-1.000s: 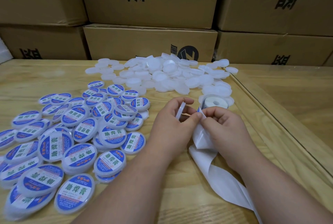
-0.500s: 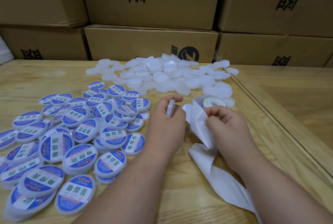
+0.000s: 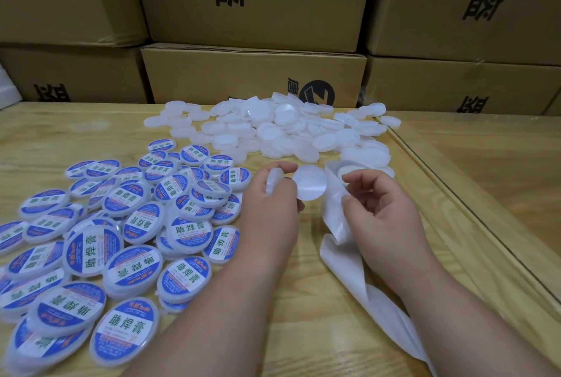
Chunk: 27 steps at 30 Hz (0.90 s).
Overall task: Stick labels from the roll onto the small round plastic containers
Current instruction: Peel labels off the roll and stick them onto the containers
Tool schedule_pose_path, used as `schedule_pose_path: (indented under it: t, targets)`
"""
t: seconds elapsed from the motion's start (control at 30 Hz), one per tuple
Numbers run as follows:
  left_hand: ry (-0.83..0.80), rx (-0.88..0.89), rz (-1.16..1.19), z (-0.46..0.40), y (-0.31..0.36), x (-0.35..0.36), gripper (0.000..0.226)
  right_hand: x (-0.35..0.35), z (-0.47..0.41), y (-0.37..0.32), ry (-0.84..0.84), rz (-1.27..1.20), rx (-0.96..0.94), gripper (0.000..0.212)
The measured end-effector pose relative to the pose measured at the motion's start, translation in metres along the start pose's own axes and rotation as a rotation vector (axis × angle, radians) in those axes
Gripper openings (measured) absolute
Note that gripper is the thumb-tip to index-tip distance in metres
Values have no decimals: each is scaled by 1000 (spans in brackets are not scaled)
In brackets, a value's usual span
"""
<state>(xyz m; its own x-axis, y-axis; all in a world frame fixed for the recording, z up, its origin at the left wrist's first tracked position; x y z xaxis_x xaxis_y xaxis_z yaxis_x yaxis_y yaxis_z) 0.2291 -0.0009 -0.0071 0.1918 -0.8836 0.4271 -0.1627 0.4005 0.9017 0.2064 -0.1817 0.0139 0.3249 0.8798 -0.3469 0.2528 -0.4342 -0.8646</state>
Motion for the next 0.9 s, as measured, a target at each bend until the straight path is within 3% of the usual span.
schedule_pose_path:
  t: [0.23,0.6,0.83,0.9]
  targets:
    - [-80,-31,-62,2,-4,9,34,-3,1,-18,33,123,-157,43]
    - [-116,-50,-47,1,-9,11,34,-2,0,-12,41,69,-100,33]
    - [-161,-22,65,1,-5,14,22,-4,2,-17,73,102,-126,29]
    - [-213,-26,116,2,-5,19,31,-4,2,-19,71,94,-137,29]
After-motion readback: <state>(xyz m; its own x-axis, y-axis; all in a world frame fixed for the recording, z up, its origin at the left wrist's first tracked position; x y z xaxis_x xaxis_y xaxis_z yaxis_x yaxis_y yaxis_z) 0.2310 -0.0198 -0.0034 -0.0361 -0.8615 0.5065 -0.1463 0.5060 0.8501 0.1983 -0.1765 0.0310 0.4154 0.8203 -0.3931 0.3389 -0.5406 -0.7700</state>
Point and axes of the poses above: each hand's wrist, its own z-axis away from the middle knuckle, its own x-axis out of the palm, y = z × x, the point moved 9 cm from there along -z, towards the middle knuckle, and after that the axes turned 14 degrees about z, right-handed, at the moved point
